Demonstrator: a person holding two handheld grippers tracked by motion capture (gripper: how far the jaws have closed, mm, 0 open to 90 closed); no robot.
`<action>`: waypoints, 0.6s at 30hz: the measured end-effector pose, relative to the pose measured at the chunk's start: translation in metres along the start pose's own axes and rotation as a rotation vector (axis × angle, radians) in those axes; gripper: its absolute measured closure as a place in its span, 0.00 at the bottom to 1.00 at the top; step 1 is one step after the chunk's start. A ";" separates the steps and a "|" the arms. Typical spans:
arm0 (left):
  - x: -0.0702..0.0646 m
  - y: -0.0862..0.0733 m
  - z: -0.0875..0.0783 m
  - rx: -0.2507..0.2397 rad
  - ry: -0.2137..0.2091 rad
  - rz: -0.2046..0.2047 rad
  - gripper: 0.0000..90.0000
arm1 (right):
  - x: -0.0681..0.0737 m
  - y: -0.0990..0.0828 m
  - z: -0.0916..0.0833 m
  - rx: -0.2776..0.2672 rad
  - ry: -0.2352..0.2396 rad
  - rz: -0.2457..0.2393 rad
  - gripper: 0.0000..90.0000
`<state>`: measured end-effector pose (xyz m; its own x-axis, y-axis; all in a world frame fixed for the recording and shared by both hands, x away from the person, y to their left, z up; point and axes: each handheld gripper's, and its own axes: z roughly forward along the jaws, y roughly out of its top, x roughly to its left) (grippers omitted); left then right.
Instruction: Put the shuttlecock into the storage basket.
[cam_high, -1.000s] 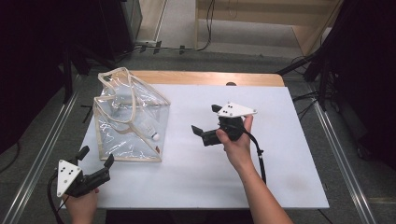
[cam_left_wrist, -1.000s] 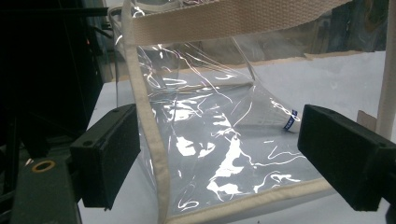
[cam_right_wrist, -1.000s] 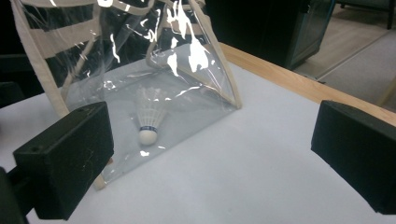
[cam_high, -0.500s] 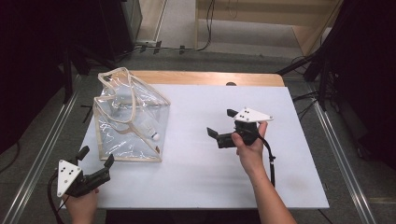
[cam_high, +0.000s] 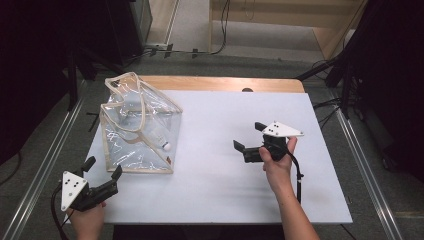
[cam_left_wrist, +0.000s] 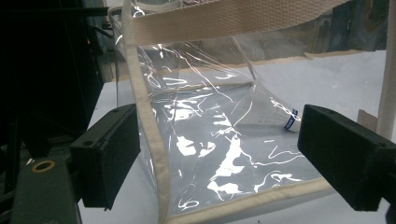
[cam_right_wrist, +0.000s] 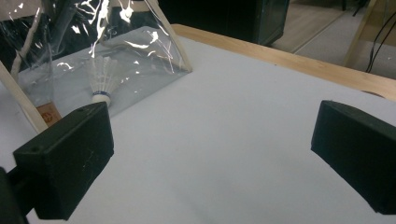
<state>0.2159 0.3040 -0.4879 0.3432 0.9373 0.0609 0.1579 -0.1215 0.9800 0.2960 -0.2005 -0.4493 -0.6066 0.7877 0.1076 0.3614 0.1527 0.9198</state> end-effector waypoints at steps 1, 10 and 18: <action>0.000 0.000 0.000 0.000 0.000 0.000 0.15 | -0.001 -0.002 -0.001 -0.001 -0.003 0.003 0.00; 0.000 0.000 0.000 0.000 0.001 0.001 0.15 | -0.014 -0.016 -0.019 -0.008 -0.042 0.041 0.00; 0.000 0.000 0.000 0.001 0.001 0.001 0.15 | -0.027 -0.030 -0.038 -0.003 -0.077 0.067 0.00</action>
<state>0.2158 0.3039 -0.4879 0.3427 0.9374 0.0620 0.1582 -0.1227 0.9798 0.2750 -0.2488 -0.4653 -0.5243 0.8400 0.1398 0.3973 0.0961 0.9126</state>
